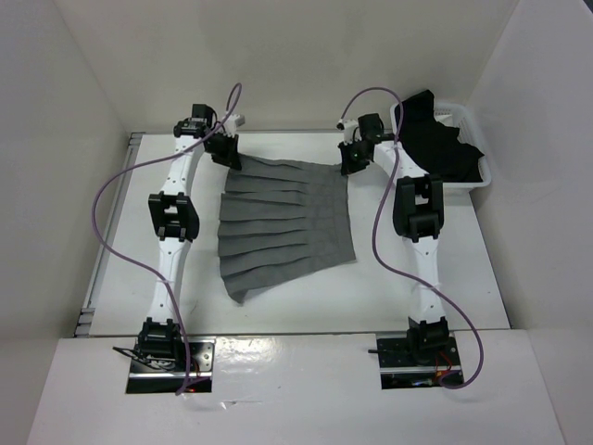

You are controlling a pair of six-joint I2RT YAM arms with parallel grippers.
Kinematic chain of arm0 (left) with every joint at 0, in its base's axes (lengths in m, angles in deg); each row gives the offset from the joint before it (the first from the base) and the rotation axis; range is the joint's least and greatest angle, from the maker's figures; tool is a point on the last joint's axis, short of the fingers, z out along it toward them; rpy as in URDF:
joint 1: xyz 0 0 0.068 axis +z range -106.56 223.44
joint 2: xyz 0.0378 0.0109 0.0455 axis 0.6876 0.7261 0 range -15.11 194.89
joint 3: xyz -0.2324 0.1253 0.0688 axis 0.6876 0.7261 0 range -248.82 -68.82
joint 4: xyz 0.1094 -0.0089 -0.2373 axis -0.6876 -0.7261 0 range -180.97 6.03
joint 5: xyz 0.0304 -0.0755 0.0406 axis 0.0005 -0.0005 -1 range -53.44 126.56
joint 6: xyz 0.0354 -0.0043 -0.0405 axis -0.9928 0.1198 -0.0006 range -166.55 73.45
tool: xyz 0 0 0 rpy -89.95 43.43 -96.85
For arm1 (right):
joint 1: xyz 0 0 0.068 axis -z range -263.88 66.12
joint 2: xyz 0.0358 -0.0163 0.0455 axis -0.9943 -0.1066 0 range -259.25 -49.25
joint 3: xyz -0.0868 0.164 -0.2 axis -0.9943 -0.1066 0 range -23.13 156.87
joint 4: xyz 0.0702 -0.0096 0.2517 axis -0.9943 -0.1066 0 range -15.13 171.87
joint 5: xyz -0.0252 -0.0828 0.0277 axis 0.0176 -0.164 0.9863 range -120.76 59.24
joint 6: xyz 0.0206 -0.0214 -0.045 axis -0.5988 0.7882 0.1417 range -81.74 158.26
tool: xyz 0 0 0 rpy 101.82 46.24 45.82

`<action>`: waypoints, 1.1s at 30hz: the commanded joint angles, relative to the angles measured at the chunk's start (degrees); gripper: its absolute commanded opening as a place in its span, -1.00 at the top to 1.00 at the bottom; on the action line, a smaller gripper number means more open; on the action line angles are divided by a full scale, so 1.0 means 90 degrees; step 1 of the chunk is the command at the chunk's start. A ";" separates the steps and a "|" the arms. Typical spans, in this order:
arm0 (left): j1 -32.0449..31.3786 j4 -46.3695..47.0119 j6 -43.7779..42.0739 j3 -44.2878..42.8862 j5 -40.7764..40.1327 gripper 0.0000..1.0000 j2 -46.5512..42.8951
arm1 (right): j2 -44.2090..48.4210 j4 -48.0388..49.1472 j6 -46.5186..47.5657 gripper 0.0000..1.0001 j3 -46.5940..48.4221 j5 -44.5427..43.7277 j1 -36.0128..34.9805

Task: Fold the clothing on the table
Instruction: Fold the skirt

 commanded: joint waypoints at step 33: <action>-0.0558 0.0059 0.0521 0.1960 -0.1467 1.00 -0.3809 | 0.3292 0.1156 -0.0024 1.00 -0.2198 -0.1001 0.0013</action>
